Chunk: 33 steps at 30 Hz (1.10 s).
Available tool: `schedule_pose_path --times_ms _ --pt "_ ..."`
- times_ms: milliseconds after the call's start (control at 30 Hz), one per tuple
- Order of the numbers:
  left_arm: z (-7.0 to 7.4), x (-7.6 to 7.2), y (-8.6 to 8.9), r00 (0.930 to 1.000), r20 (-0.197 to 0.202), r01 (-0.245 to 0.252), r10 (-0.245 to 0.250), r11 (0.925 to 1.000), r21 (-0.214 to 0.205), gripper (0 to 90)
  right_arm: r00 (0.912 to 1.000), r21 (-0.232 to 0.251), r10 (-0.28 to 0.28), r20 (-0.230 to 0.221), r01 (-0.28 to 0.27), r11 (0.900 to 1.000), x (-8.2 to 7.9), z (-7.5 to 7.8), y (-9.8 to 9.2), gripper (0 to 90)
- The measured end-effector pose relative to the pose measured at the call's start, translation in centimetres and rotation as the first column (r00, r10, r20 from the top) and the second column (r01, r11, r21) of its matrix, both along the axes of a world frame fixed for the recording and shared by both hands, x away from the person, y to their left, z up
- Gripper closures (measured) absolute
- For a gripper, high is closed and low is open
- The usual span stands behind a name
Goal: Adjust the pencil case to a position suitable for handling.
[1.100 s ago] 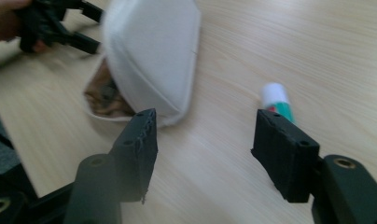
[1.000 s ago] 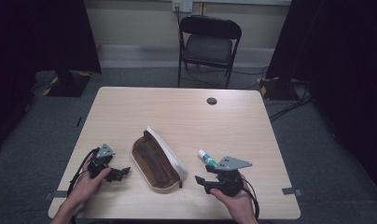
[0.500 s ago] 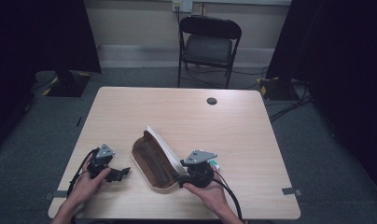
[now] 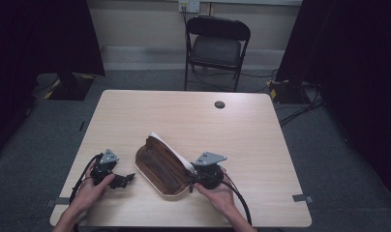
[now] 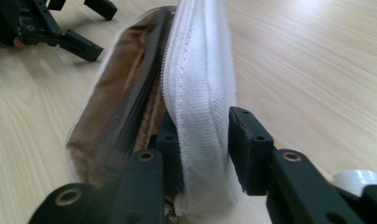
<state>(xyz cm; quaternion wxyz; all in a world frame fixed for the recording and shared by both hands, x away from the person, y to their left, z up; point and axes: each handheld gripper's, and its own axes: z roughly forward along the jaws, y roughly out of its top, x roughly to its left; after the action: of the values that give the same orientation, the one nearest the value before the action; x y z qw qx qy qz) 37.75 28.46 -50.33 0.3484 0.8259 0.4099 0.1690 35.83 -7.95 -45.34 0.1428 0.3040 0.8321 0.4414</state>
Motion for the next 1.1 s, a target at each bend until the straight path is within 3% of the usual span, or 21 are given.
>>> schedule_pose_path --times_ms 167,500,567,667,767,833,900,1067,1100 --pt "0.0 0.0 0.1 1.0000 -0.001 0.004 -0.004 1.0000 0.007 0.0 0.9987 0.034 0.031 -0.041 -0.030 0.9990 0.7 -0.1 -1.8 74.8" --pt "0.0 -0.1 0.1 1.0000 0.003 0.005 -0.005 1.0000 0.008 0.1 0.9910 0.064 0.133 -0.019 -0.131 0.9892 1.1 0.6 -3.3 75.3" --pt "0.0 -0.1 0.1 1.0000 0.004 0.005 -0.005 1.0000 0.007 0.1 0.9922 0.080 0.124 -0.014 -0.122 0.9893 1.5 0.8 -3.6 73.3" --pt "0.0 -0.1 0.1 1.0000 0.004 0.006 -0.006 1.0000 0.007 0.1 0.9952 0.061 0.098 0.004 -0.098 0.9933 2.0 0.8 -3.6 68.4" --pt "0.0 -0.1 0.1 1.0000 0.004 0.006 -0.006 1.0000 0.007 0.1 0.9995 0.037 0.031 -0.005 -0.031 0.9988 2.2 0.3 -3.9 61.0" --pt "0.0 -0.1 0.1 1.0000 0.004 0.006 -0.006 1.0000 0.007 0.1 0.9999 0.040 0.016 -0.006 -0.015 0.9991 2.2 0.3 -4.0 59.8" --pt "0.0 -0.1 0.1 1.0000 0.004 0.006 -0.006 1.0000 0.007 0.1 0.9994 0.031 -0.034 0.002 0.034 0.9990 2.2 0.4 -4.5 56.5" --pt "0.0 -0.1 0.1 1.0000 0.004 0.006 -0.006 1.0000 0.007 0.1 0.9956 0.023 -0.093 -0.002 0.093 0.9954 2.3 -0.1 -5.5 57.6" --pt "0.0 -0.1 0.1 1.0000 0.004 0.006 -0.006 1.0000 0.007 0.1 0.9956 0.031 -0.093 -0.001 0.093 0.9952 2.4 -0.1 -5.6 67.4"
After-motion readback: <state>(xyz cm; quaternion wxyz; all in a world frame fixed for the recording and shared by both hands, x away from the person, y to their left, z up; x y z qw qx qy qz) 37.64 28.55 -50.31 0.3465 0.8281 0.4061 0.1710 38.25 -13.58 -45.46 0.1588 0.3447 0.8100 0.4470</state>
